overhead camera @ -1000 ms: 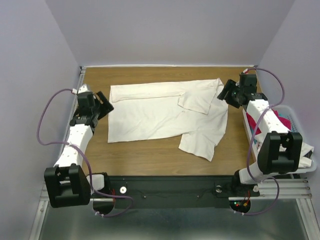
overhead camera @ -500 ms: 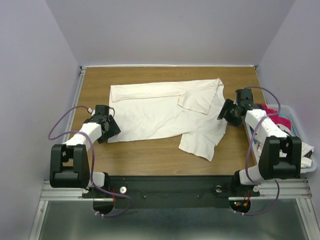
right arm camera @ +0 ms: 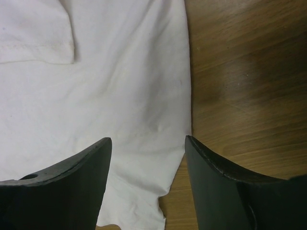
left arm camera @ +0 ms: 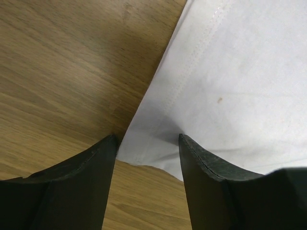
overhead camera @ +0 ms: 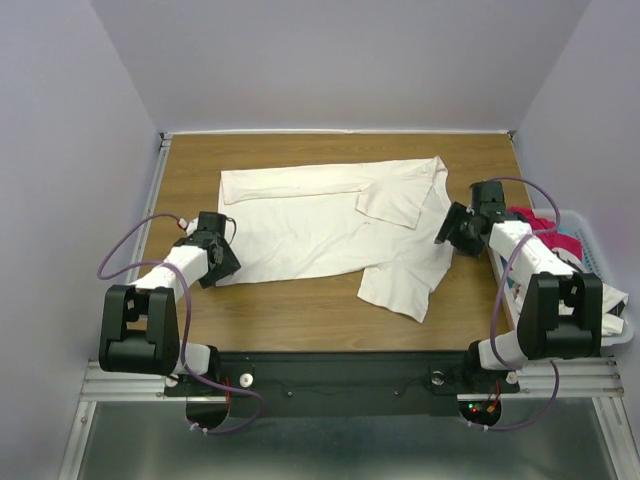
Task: Fold and stack the t-shirts
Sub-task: Fold the tshirt
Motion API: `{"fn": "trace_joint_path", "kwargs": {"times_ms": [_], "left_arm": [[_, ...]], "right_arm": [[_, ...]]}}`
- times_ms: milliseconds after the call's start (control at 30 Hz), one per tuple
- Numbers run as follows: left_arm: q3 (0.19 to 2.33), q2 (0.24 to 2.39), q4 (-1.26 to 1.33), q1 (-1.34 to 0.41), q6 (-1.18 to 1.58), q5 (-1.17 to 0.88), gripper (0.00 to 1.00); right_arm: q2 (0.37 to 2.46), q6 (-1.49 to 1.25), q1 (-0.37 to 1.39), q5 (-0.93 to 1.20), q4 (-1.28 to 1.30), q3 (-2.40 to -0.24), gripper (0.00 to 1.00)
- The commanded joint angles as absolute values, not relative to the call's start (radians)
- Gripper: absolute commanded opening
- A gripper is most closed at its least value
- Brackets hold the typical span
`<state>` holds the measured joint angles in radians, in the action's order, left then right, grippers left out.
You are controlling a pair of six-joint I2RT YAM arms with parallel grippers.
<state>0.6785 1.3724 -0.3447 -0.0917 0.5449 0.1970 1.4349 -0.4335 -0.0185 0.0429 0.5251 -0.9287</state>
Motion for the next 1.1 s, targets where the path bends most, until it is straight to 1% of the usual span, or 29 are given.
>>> {"fn": "trace_joint_path", "kwargs": {"times_ms": [0,67,133,167,200,300,333,533,567,667,733,767,900,1067], "left_arm": [[0.646,1.364,-0.371,-0.095,0.571,0.224,0.61],[0.646,1.356,-0.371,-0.094,0.568,0.224,0.59],[0.643,1.350,-0.368,-0.095,0.569,0.222,0.55],[0.640,1.348,-0.365,-0.094,0.569,0.222,0.52],[0.638,1.347,-0.364,-0.095,0.568,0.222,0.50],[0.638,1.342,-0.356,-0.095,0.568,0.219,0.44],[0.632,1.339,-0.353,-0.094,0.566,0.219,0.39],[0.623,1.342,-0.334,-0.095,0.565,0.215,0.26],[0.621,1.342,-0.330,-0.095,0.563,0.215,0.22],[0.621,1.341,-0.327,-0.095,0.561,0.216,0.16],[0.621,1.341,-0.322,-0.095,0.560,0.215,0.11],[0.621,1.342,-0.325,-0.095,0.560,0.213,0.09],[0.623,1.336,-0.325,-0.092,0.561,0.216,0.05],[0.623,1.333,-0.324,-0.091,0.561,0.213,0.04]], "right_arm": [[1.427,-0.434,-0.020,-0.033,0.518,-0.919,0.65],[1.442,-0.439,-0.020,-0.043,0.520,-0.917,0.62],[1.454,-0.449,-0.020,-0.054,0.523,-0.913,0.57],[1.466,-0.459,-0.020,-0.058,0.525,-0.911,0.55],[1.470,-0.463,-0.020,-0.064,0.528,-0.904,0.51],[1.499,-0.482,-0.020,-0.075,0.532,-0.890,0.50],[1.505,-0.486,-0.020,-0.083,0.532,-0.879,0.49],[1.555,-0.497,-0.020,-0.107,0.522,-0.862,0.48],[1.557,-0.500,-0.020,-0.107,0.514,-0.861,0.48],[1.565,-0.502,-0.021,-0.104,0.496,-0.848,0.47],[1.577,-0.503,-0.020,-0.095,0.482,-0.835,0.44],[1.585,-0.506,-0.020,-0.091,0.477,-0.827,0.40],[1.575,-0.514,-0.020,-0.064,0.476,-0.819,0.38],[1.532,-0.515,-0.020,-0.029,0.480,-0.816,0.40]]}}
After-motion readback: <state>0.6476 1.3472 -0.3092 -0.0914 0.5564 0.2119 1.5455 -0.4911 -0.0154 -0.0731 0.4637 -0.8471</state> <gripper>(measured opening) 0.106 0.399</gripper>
